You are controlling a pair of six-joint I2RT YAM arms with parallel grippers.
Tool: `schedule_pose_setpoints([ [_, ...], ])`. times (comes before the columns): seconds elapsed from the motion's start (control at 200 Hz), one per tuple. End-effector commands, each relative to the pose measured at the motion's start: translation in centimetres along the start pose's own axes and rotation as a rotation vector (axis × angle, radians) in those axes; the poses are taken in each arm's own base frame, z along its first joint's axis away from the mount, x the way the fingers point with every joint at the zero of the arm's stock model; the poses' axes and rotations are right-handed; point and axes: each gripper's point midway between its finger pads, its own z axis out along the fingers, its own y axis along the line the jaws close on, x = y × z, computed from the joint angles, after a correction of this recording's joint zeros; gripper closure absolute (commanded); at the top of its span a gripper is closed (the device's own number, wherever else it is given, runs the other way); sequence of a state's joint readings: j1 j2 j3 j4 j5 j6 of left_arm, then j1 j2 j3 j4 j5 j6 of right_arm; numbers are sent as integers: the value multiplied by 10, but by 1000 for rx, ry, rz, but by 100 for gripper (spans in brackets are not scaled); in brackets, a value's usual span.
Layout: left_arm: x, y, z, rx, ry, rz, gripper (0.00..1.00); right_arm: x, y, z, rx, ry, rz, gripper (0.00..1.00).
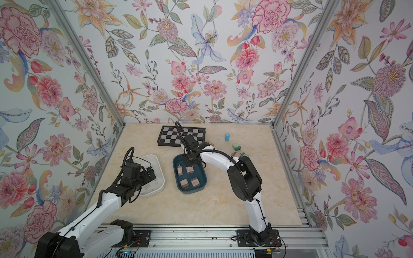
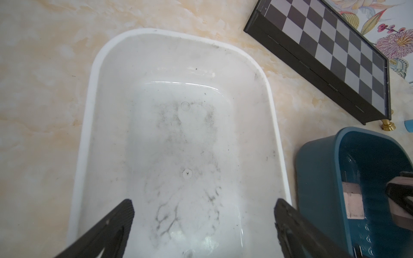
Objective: Place the plugs by color into the storage box
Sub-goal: Place the plug in the storage box.
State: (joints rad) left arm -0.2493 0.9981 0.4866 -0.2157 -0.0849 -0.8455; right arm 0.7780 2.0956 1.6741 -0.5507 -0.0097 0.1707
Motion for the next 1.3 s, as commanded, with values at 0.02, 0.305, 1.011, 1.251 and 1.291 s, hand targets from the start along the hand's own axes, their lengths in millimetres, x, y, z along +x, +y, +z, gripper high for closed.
schedule_pose_setpoints([
  [0.02, 2, 1, -2, -7, 1, 8, 0, 13, 2, 9, 15, 45, 21, 63],
  [0.305, 5, 2, 0, -3, 6, 6, 1, 28, 8, 21, 16, 86, 19, 62],
  [1.011, 8, 5, -1, -8, 6, 8, 1, 7, -1, -15, 34, 2, 40, 24],
  [1.251, 8, 4, 0, -6, 7, 8, 0, -11, -78, -74, 131, -109, 130, 21],
  [1.291, 7, 4, 1, -4, 5, 7, 0, -7, -102, -78, 150, -106, 166, 20],
])
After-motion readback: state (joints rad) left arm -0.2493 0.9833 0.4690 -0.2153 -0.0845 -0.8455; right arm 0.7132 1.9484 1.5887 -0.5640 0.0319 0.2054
